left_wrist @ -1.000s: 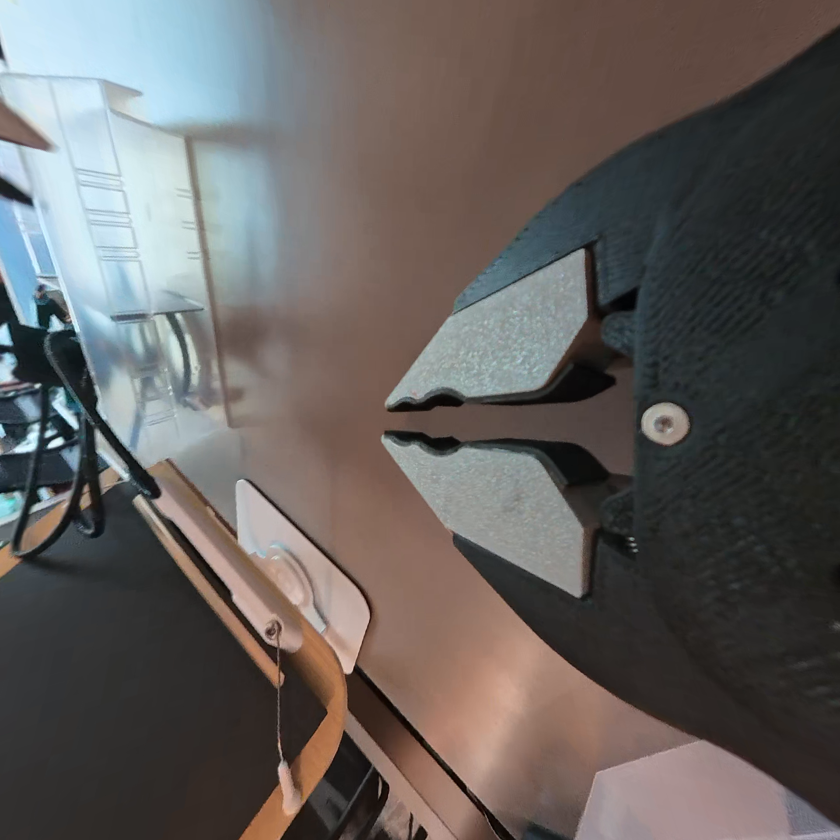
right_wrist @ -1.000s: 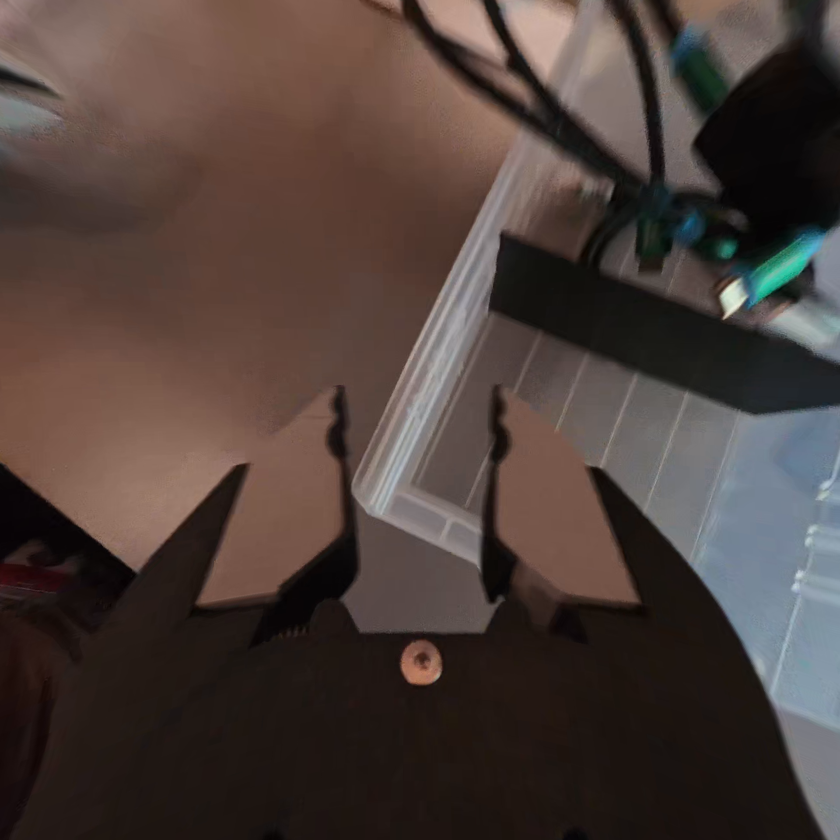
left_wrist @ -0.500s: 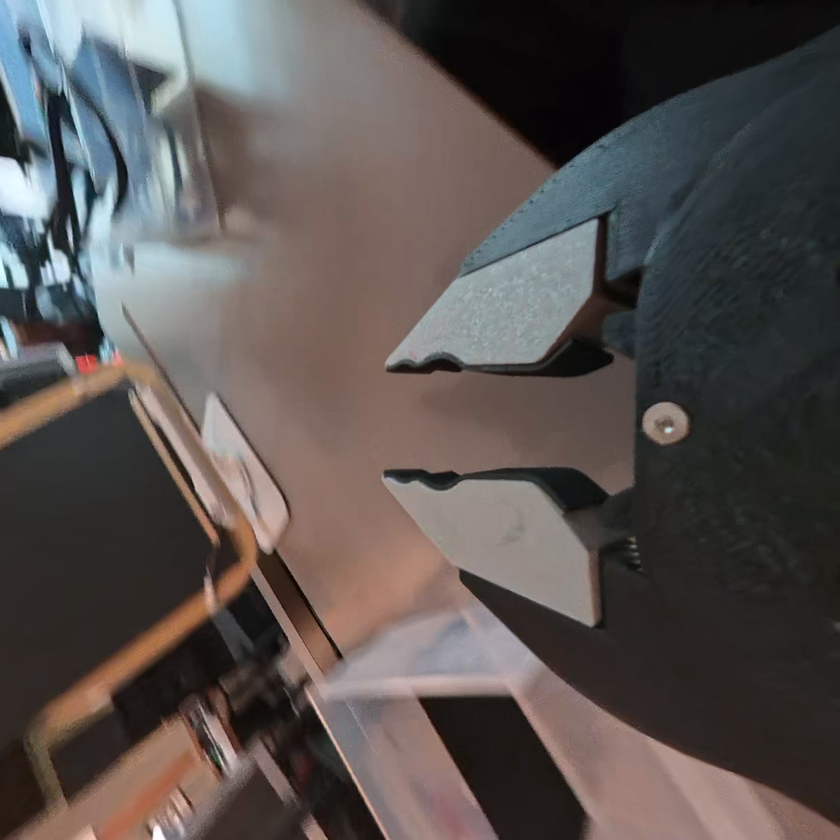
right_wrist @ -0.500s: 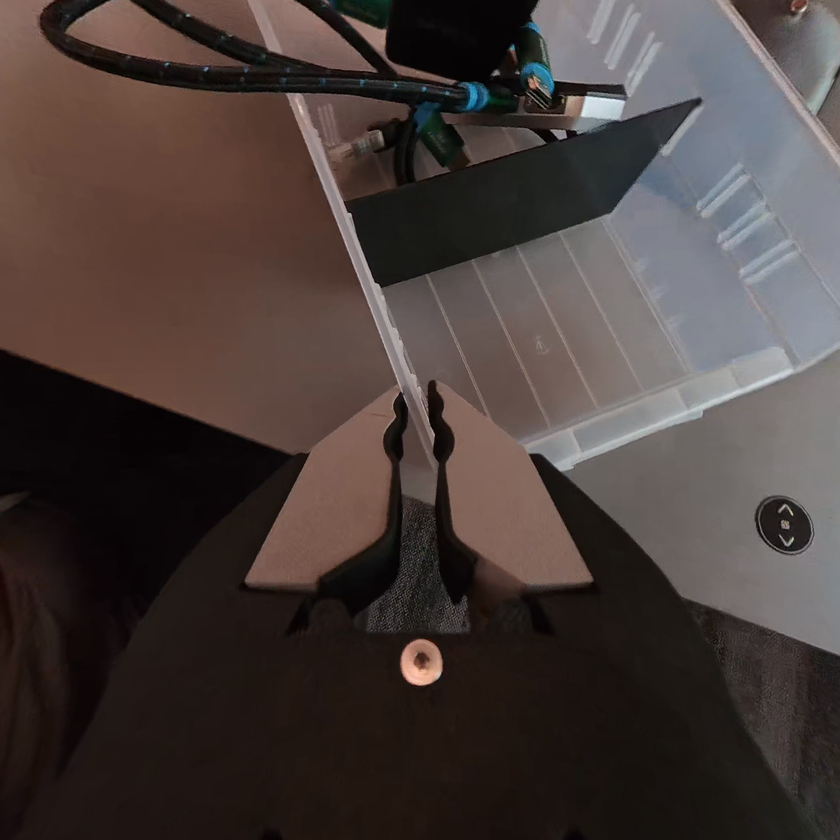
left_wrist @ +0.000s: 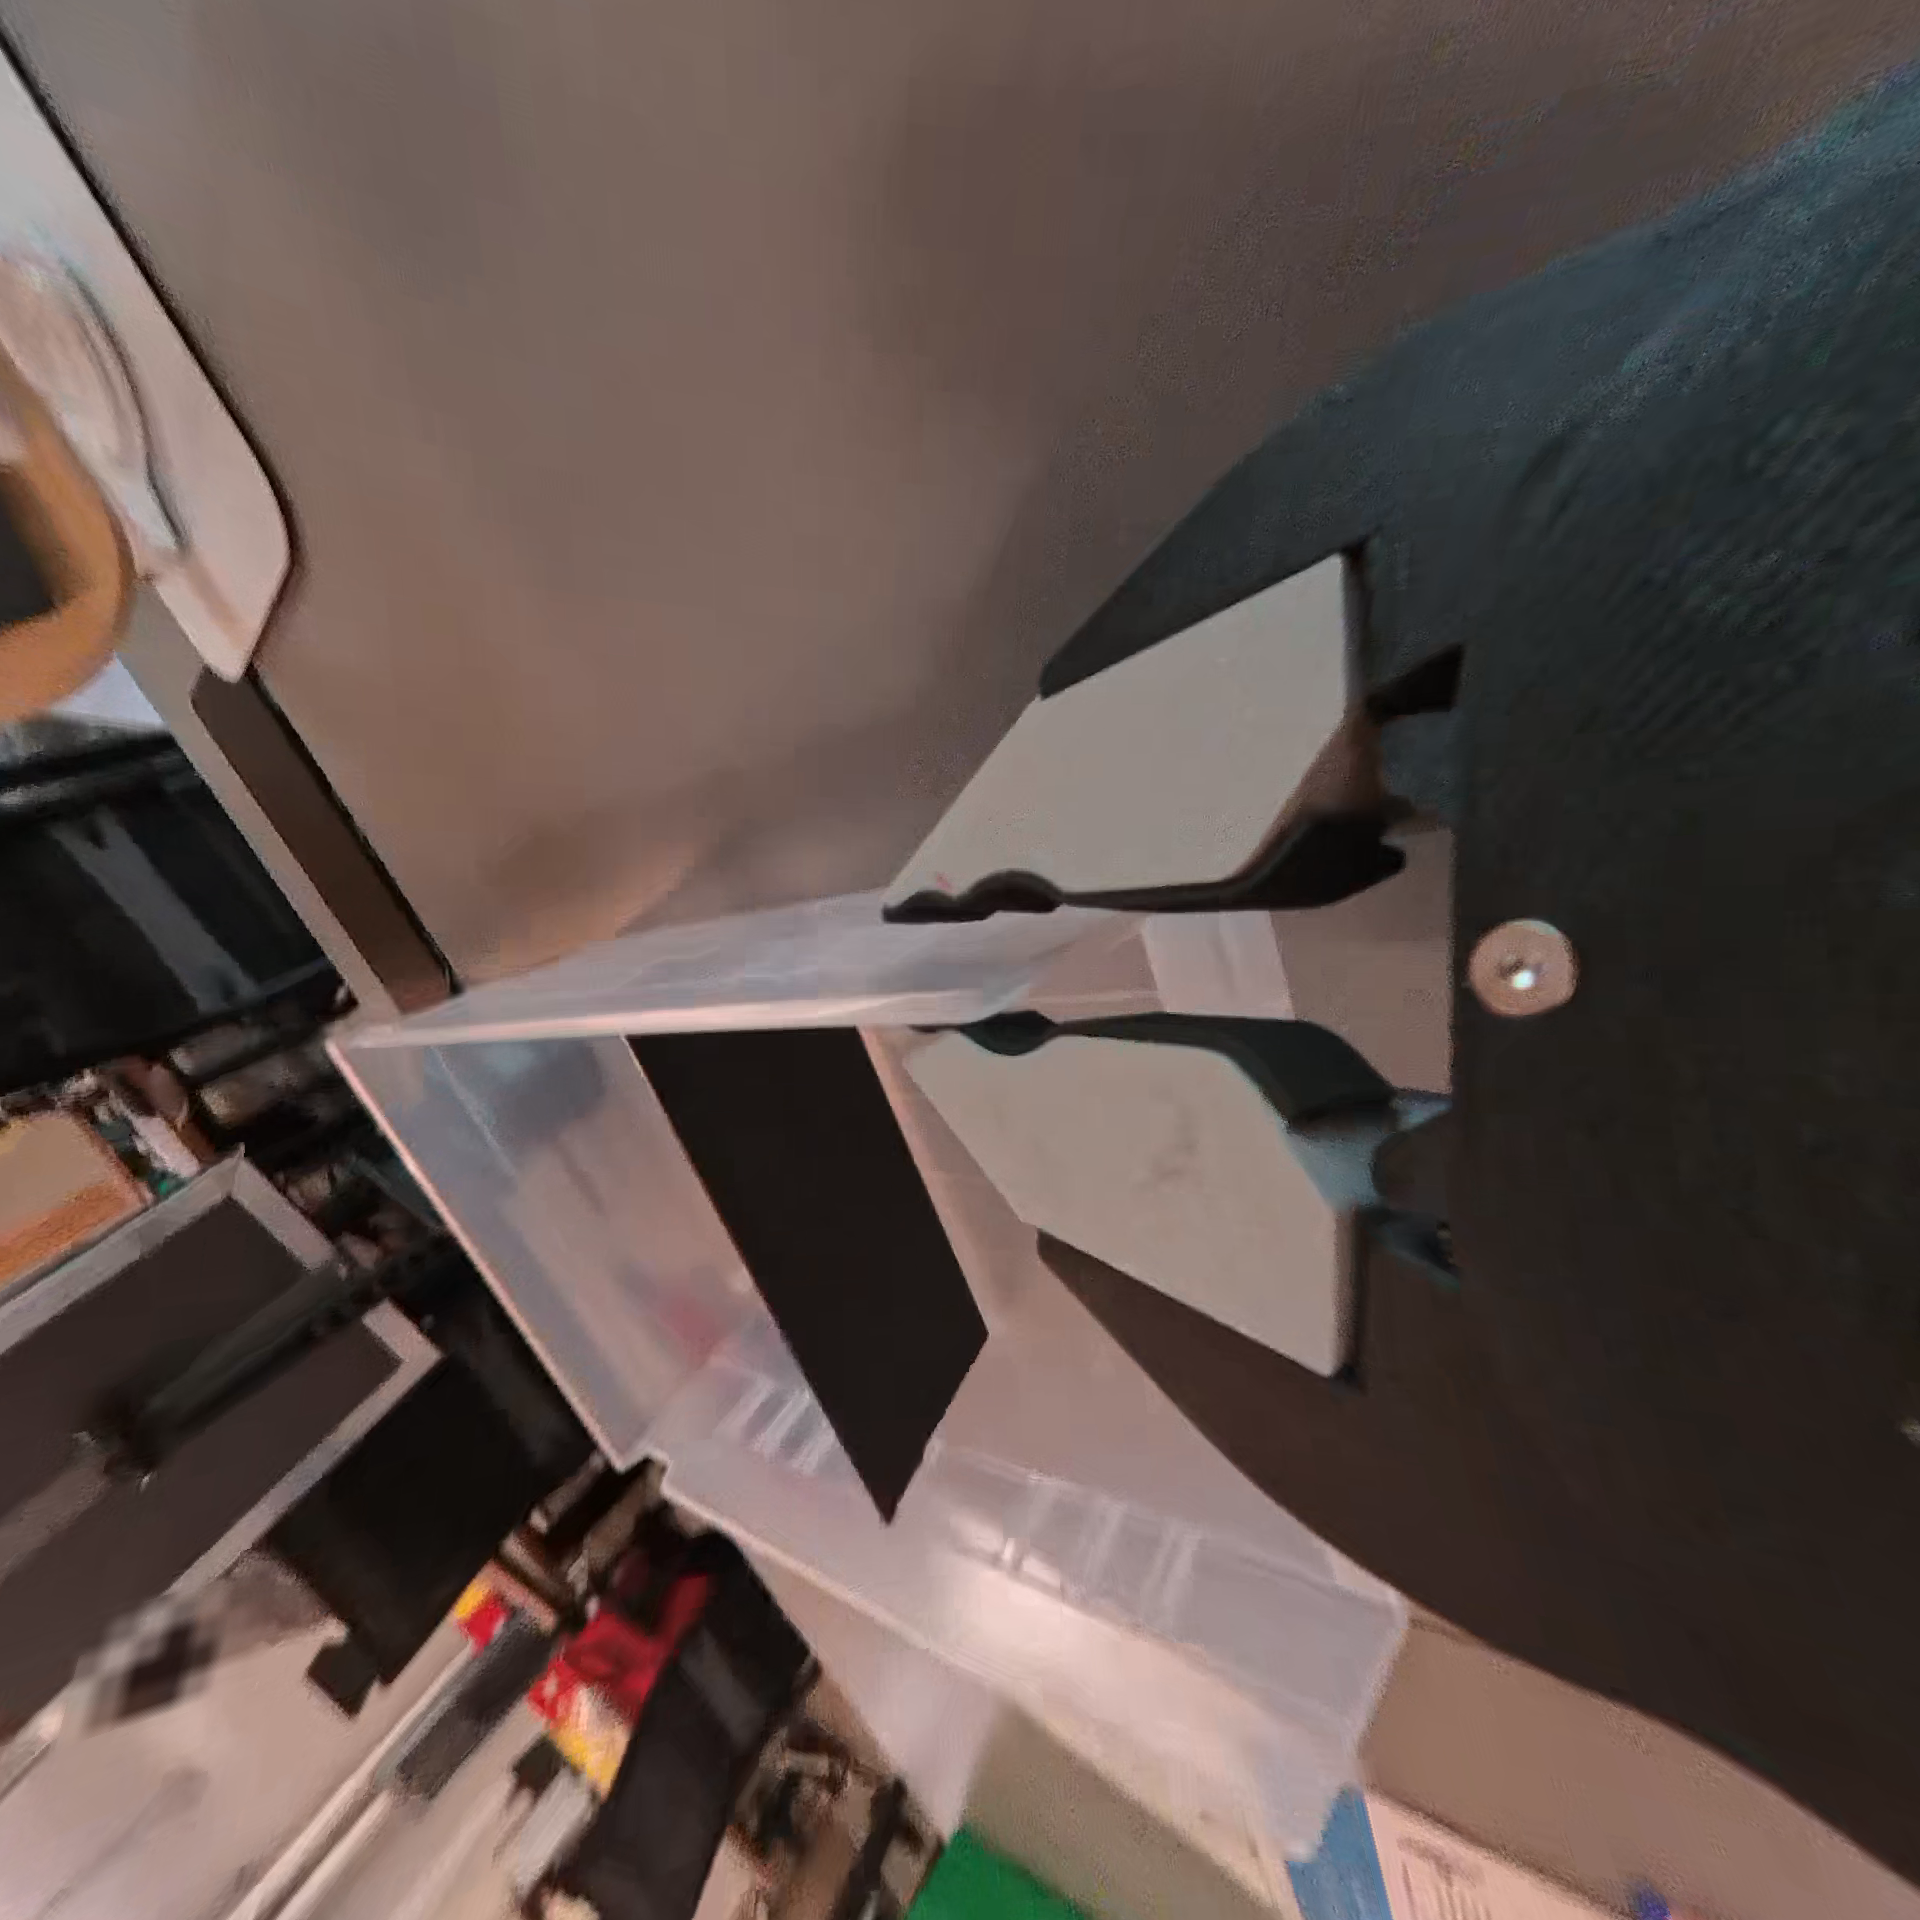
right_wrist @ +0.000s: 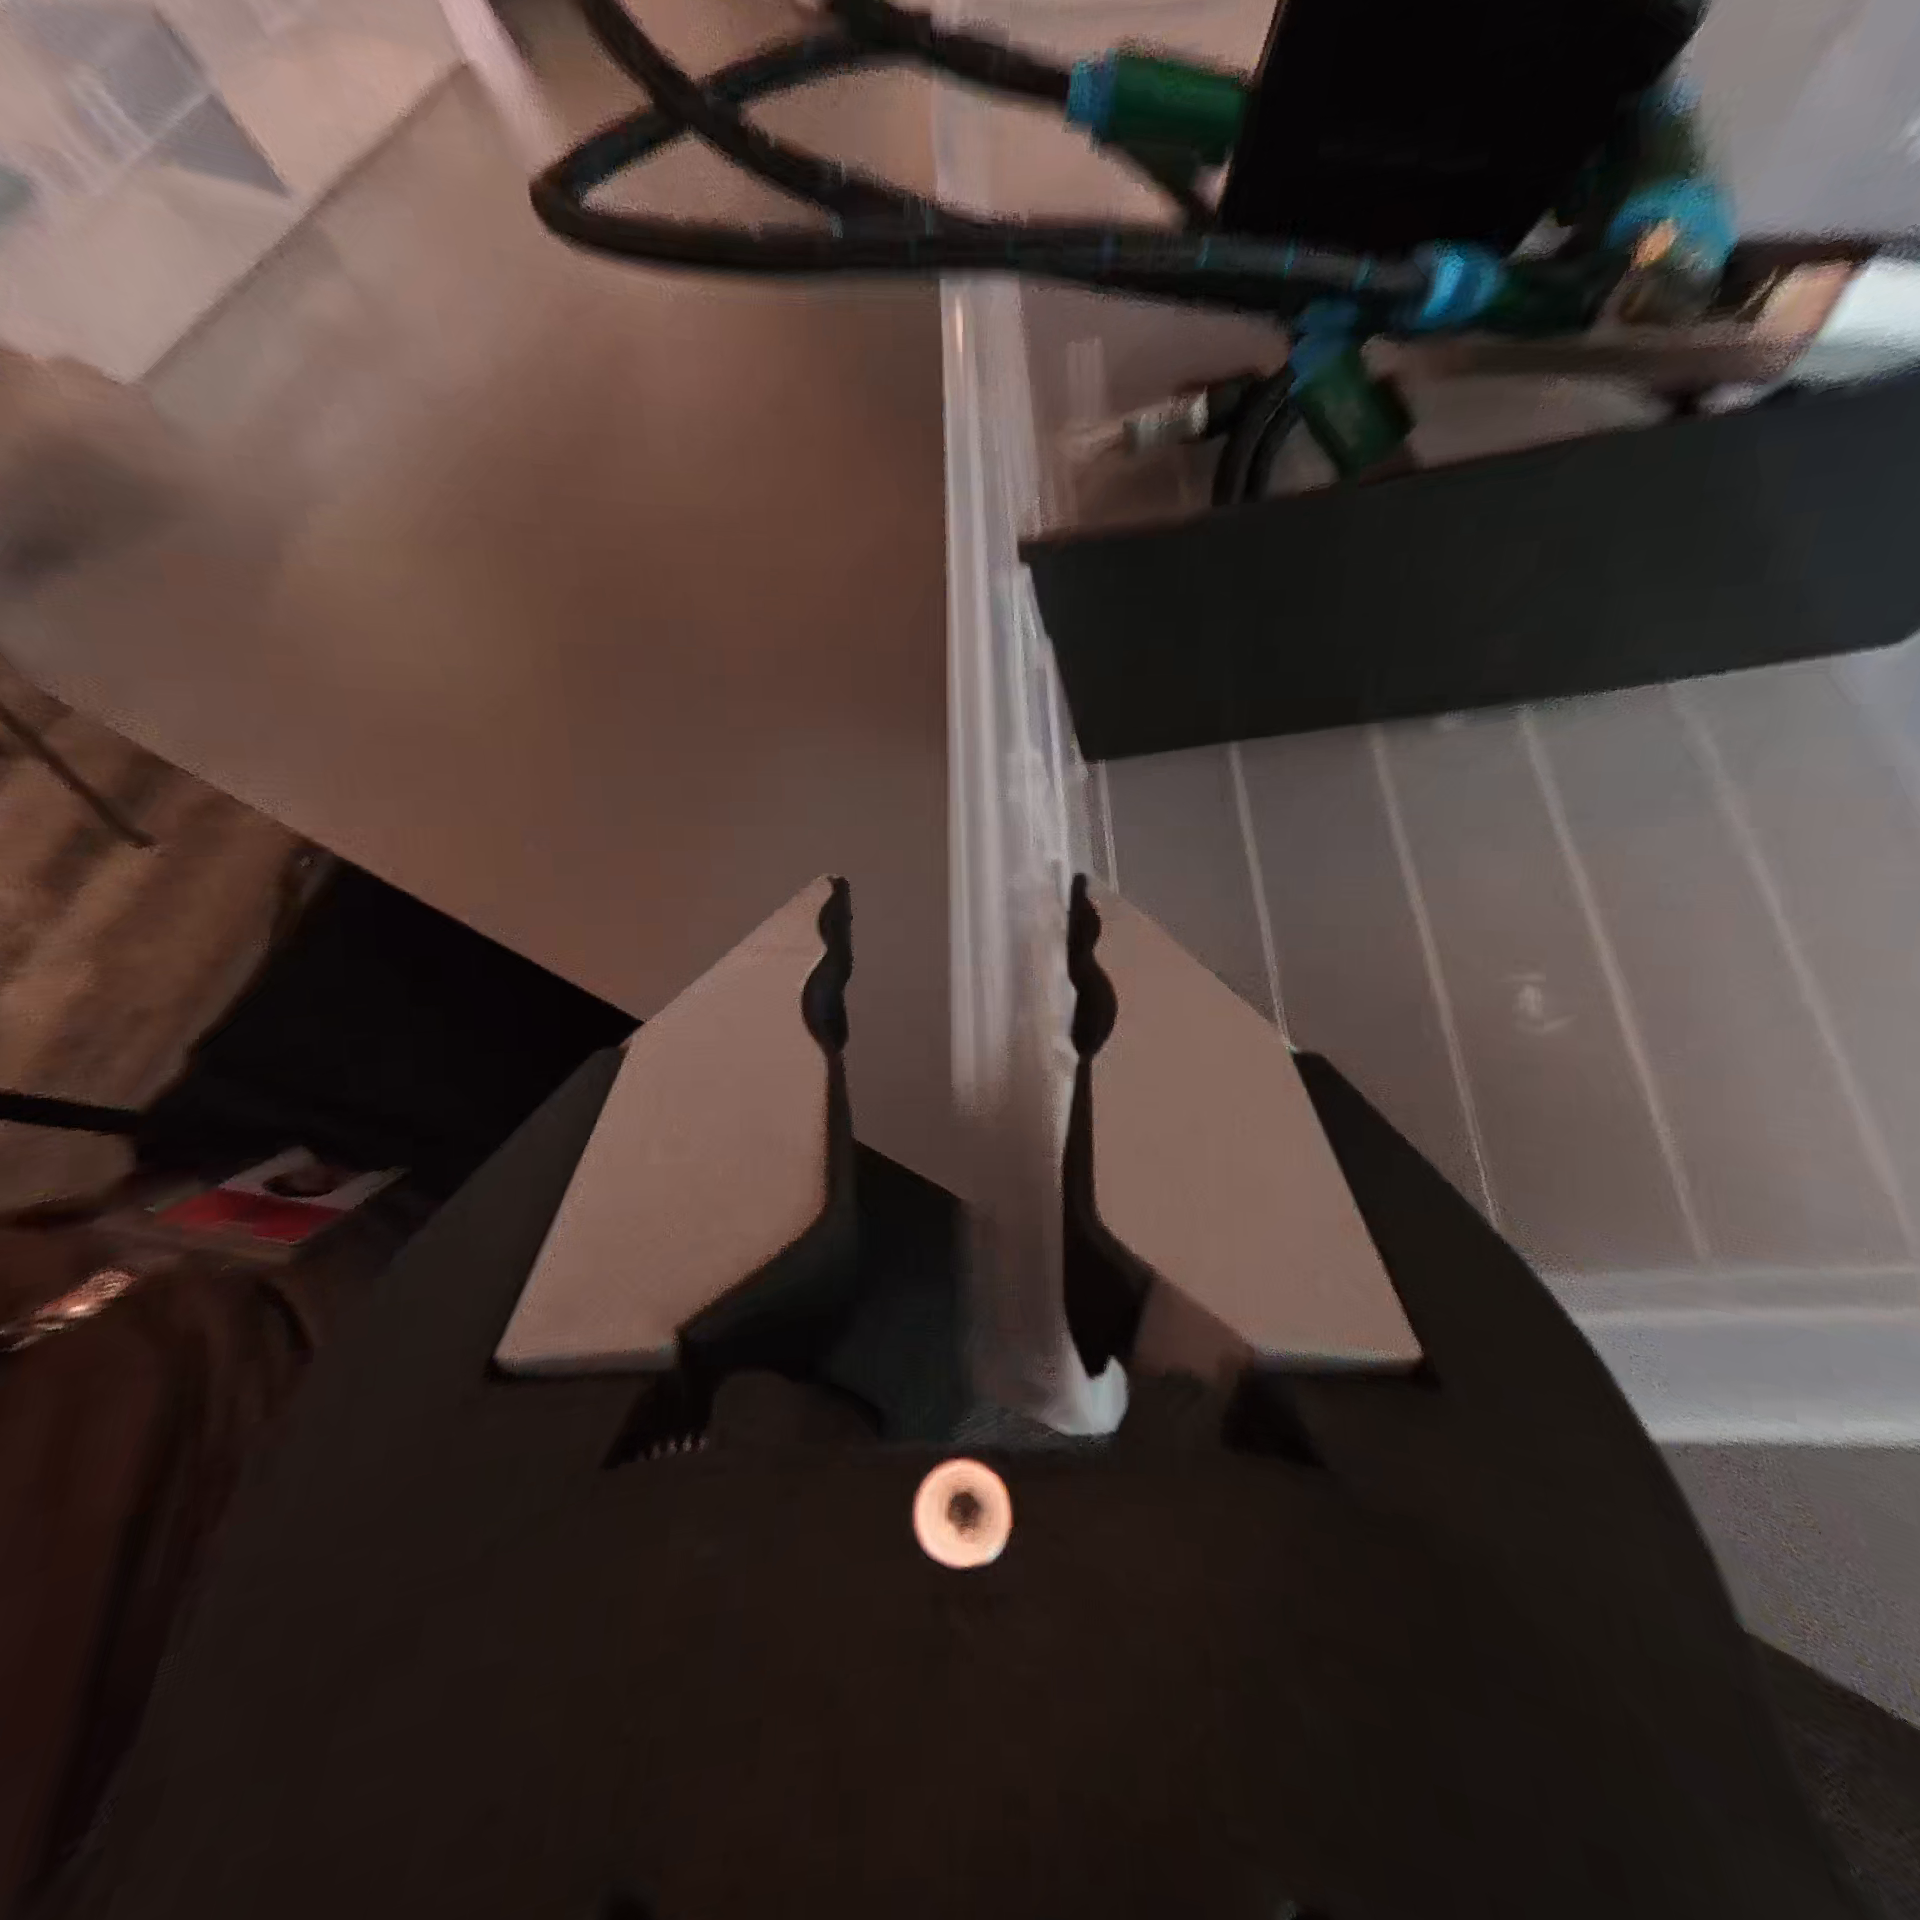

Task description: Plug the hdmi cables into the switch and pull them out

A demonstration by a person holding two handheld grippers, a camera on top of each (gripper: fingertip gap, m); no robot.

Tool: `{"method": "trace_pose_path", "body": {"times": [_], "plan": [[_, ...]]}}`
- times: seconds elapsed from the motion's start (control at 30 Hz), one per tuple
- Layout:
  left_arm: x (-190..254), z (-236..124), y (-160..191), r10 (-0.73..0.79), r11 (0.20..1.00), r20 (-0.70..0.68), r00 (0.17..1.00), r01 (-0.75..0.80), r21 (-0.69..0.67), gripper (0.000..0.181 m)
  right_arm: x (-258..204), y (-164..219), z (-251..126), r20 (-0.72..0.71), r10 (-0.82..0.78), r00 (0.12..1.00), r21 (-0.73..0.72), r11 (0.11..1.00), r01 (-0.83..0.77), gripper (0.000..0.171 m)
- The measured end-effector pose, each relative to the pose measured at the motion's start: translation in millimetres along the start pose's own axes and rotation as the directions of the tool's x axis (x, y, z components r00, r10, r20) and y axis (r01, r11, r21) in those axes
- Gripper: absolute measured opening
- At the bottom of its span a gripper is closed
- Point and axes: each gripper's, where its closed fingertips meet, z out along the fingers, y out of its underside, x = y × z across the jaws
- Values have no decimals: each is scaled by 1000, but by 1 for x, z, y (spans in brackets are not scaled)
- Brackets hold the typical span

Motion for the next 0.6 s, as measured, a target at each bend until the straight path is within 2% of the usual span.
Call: {"method": "trace_pose_path", "body": {"times": [0.03,0.07,0.1,0.17,0.2,0.37,0.5,0.6], "plan": [[-4,5,1,17,1000,21,1000,-16,-24,10,-1,0,7,-1,62,998,4,998,-62,25],[-6,6,2,10,999,8,1000,-9,-48,6,-8,-2,11,21,95,995,11,995,-95,30],[-9,5,0,-35,999,-18,999,34,-42,4,-11,-2,13,-1,84,996,13,996,-84,26],[-25,-5,-7,-120,992,5,993,120,31,2,-7,-3,14,-159,-33,987,-7,999,32,6],[-33,-11,-9,-150,987,17,989,149,54,3,-10,-4,17,-216,-79,973,-19,997,77,3],[-77,-54,-28,-211,968,125,969,189,165,2,-79,-17,59,-205,-167,964,-49,986,160,22],[-107,-90,-51,-215,957,186,959,169,238,2,-162,-36,110,-88,-209,974,-66,977,204,48],[-118,-112,-61,-257,930,187,948,189,316,2,-227,-49,149,-18,-271,962,-86,959,269,53]]}}
